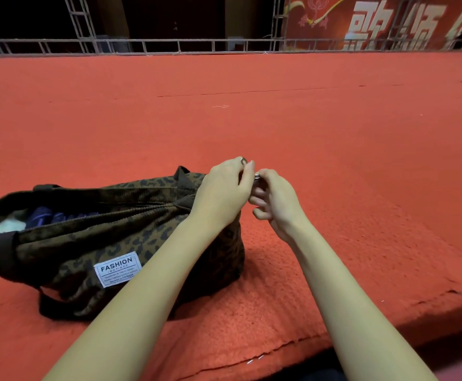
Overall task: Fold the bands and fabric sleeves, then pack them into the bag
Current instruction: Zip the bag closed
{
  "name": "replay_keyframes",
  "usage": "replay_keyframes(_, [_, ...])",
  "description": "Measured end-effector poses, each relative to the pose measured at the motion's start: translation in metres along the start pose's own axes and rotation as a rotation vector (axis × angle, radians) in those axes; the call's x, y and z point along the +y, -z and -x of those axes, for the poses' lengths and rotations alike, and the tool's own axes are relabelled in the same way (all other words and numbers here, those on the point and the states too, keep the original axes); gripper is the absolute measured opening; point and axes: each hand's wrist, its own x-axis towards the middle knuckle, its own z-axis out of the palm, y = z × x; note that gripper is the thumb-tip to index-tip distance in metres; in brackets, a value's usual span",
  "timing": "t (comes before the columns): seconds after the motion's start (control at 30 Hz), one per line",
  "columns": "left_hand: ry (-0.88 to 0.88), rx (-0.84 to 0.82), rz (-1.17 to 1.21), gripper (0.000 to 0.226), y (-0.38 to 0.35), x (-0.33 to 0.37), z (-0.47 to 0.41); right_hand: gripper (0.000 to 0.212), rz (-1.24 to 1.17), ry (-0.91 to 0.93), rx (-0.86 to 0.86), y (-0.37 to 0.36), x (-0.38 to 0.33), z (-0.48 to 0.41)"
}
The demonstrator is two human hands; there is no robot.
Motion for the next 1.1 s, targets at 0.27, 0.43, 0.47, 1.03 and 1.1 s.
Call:
replay_keyframes(0.27, [-0.055,0.055,-0.172,0.026,0.038,-0.009,0.0,0.032,0.127,0.034,0.189,0.011,0.008,-0.006])
replay_keyframes(0.43, [0.106,0.145,-0.256,0.032,0.077,-0.036,0.021,0.026,0.437,0.196,0.314,0.021,0.019,-0.007])
replay_keyframes(0.47, [0.127,0.128,-0.245,0.033,0.08,-0.038,0.025,0.015,0.58,0.257,0.333,0.018,0.015,-0.006])
replay_keyframes(1.03, [0.218,-0.031,-0.113,0.04,0.094,-0.049,0.04,0.034,1.064,0.571,-0.147,-0.061,-0.014,-0.006])
replay_keyframes(1.1, [0.223,-0.076,-0.119,0.041,0.094,-0.049,0.038,0.028,1.065,0.553,-0.122,-0.064,-0.012,-0.006])
